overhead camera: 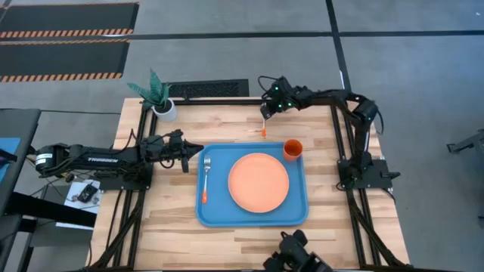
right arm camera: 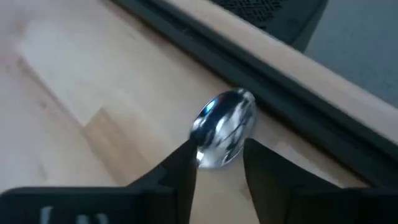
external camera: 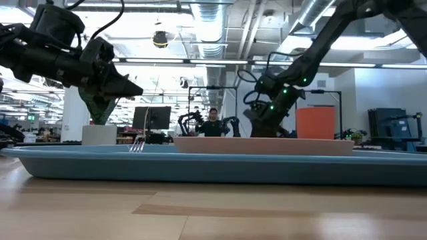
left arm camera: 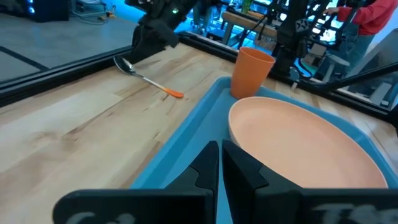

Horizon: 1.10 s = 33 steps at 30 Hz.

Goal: Pick and place plate/cup/fork/spoon on tray
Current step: Put the orange spoon on the right of the orange plate on the blue tray

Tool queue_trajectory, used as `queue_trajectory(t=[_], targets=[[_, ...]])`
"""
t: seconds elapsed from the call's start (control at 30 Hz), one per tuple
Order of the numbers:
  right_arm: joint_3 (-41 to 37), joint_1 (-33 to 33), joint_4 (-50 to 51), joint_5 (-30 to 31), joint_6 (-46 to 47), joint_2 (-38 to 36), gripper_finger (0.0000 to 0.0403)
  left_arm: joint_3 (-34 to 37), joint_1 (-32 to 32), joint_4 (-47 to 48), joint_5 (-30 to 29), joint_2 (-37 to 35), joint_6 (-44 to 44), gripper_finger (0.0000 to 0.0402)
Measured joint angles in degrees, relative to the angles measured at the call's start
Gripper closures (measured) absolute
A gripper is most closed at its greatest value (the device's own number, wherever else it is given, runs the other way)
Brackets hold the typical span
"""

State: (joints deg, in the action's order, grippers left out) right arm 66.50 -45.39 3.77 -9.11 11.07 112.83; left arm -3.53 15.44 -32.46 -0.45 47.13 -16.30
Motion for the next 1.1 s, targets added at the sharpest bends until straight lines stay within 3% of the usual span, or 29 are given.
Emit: queue_trajectory(t=[0.27, 0.63, 1.1], targets=[[2.7, -1.6, -0.1, 0.3, 1.4, 1.9, 0.0227, 0.0, 0.0, 1.1, 0.0, 0.0, 0.6, 0.0395], [2.7, -1.2, 0.3, 0.0, 2.9, 1.9, 0.0268, 0.0, 0.0, 1.1, 0.0, 0.0, 2.1, 0.0395], [6.0, -0.3, 7.6, 0.2, 1.1, 1.9, 0.0285, 0.0, 0.0, 1.2, 0.0, 0.0, 2.1, 0.0395]])
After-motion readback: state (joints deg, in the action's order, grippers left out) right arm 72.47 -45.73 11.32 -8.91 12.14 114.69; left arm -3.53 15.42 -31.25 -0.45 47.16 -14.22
